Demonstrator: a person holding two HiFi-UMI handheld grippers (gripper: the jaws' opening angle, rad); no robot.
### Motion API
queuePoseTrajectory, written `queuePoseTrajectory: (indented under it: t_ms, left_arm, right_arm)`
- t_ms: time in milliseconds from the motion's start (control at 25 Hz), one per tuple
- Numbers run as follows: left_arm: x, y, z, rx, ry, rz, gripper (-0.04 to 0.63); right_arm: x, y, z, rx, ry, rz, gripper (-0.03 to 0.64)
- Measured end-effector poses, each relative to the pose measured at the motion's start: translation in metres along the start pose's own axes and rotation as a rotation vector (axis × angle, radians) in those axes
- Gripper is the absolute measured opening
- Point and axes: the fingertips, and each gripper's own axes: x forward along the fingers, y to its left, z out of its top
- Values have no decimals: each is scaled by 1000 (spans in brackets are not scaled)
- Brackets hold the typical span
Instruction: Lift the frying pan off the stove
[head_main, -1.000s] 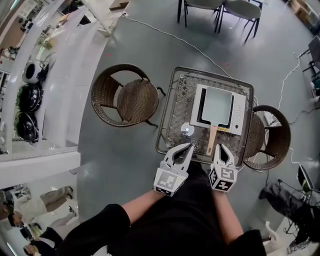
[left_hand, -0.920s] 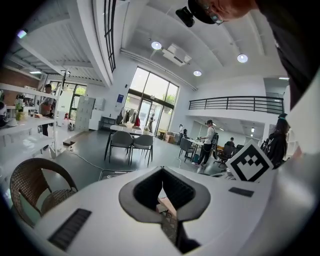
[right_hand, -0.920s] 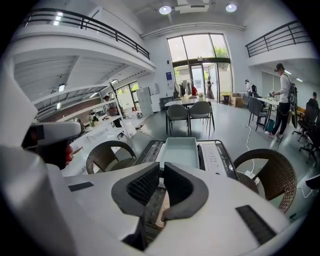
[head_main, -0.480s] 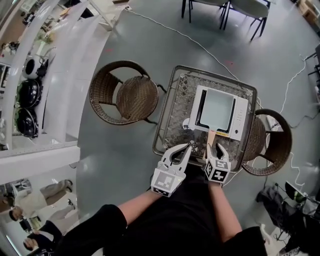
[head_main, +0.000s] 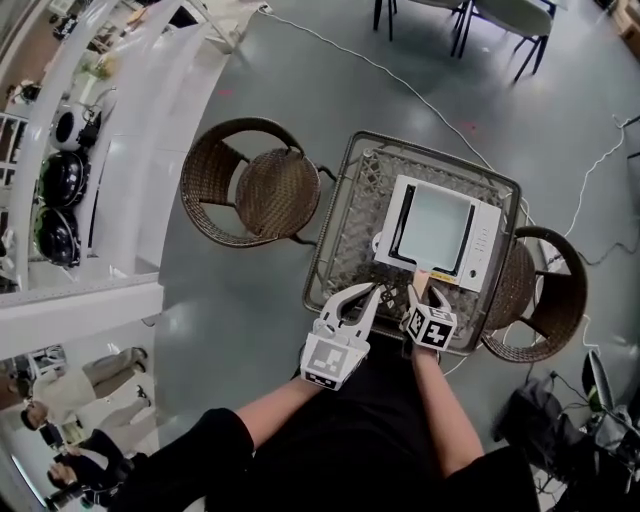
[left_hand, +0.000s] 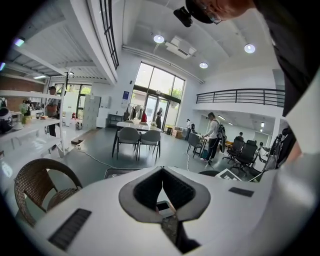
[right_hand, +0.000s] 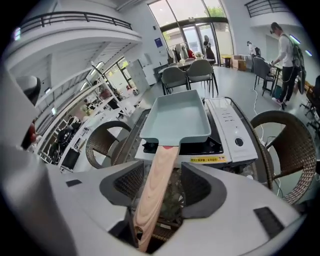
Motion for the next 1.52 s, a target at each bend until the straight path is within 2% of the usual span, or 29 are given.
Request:
queuePoseTrajectory:
  t_ms: [120,280,400,640,800,1040,1240,1400,1520]
  left_arm:
    - [7,5,0,-28,5,19,15]
    - [9,13,3,-78,-4,59,15]
    - [9,16,6,-82,-1,72,15]
    - [8,16,10,-53,-7,105,15]
    - [5,18,13,-87,-11,112,15]
    - [1,26,20,-108,-20,140,15]
    - [2,27,23,-156,-5,124,15]
    - [-3,30,26,-194,-21,129,15]
    - [-6,34,27,-193,-28,141,15]
  right_arm:
    - [13,4,-5,-3,55,29,229]
    - [28,2,-7,54,93,38,229]
    - [29,-3,-3,19,107,-6,229]
    - [38,-7,-3,8,118,-2,229]
    - [46,-10,-5,81,136,9,229]
    - [56,-11,-8,122,171,22,227]
    - [62,-10,-12,125,209,15,152]
    - [64,-7,-14,129,226,43,139]
    - [64,-7,-15,154,226,37,120]
